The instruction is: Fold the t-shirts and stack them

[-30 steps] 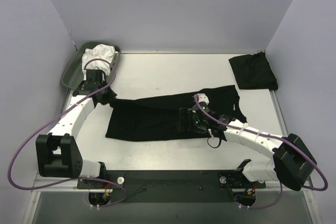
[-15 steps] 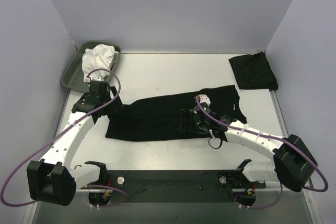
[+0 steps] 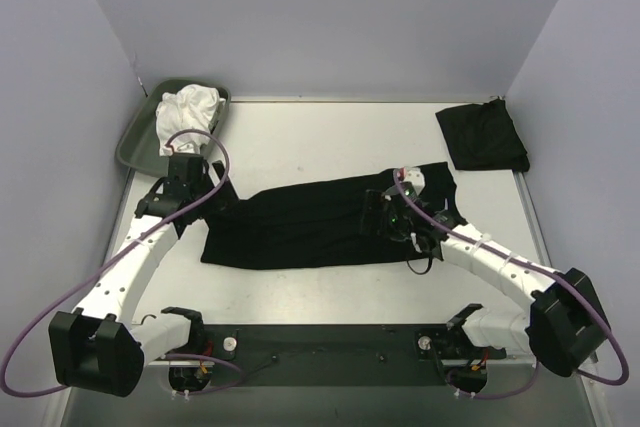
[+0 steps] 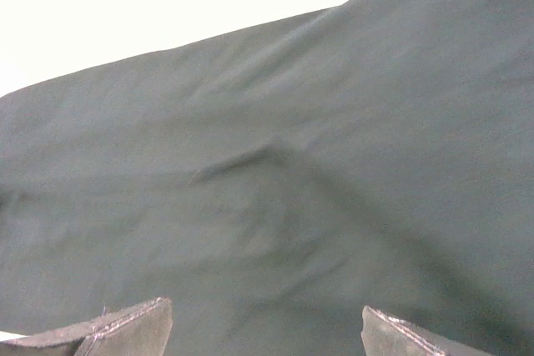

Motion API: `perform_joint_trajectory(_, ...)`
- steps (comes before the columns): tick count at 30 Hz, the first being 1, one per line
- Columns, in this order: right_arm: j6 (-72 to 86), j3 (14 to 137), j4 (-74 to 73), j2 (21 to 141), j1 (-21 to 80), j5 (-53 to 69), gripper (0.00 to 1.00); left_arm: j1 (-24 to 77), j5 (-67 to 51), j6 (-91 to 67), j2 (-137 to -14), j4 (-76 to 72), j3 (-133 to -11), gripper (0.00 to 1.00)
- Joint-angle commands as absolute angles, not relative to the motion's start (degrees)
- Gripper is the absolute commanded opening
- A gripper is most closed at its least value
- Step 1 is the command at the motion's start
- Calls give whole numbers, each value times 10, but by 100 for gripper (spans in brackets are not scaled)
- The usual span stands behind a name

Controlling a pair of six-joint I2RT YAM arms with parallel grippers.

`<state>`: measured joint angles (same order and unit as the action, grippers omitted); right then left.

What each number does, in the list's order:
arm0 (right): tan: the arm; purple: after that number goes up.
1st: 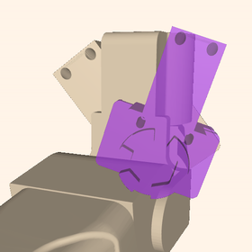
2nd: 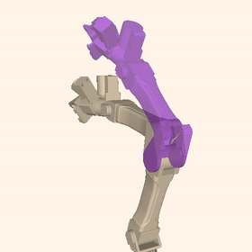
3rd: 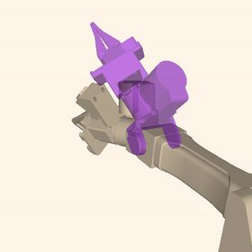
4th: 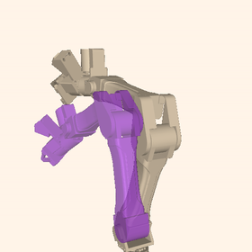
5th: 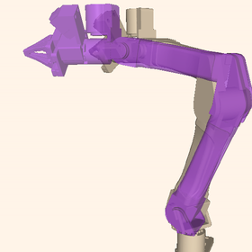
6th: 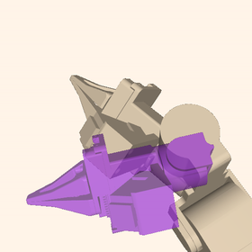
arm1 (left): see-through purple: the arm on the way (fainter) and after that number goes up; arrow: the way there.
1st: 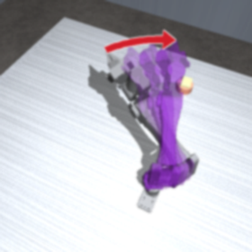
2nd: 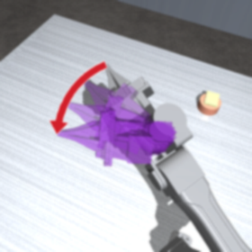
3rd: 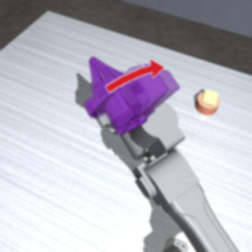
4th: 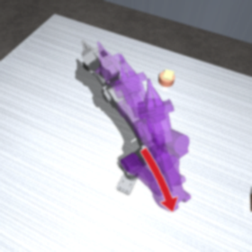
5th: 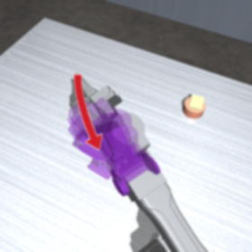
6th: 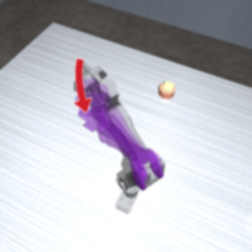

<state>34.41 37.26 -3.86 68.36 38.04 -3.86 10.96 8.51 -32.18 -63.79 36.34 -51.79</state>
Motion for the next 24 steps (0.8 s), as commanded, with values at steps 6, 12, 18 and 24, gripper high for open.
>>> perform_joint_trajectory(6, 298, 470, -115, 734, 210, -97, 99, 132, -40, -332, -669, 275, -538, 97)
perform_joint_trajectory(12, 283, 533, -115, 830, 175, -69, 91, 133, -61, -323, -646, 271, -529, 98)
perform_joint_trajectory(18, 288, 575, -115, 900, 165, -61, 74, 134, -76, -317, -641, 265, -519, 97)
perform_joint_trajectory(24, 290, 602, -115, 949, 163, -57, 62, 133, -81, -310, -646, 258, -512, 97)
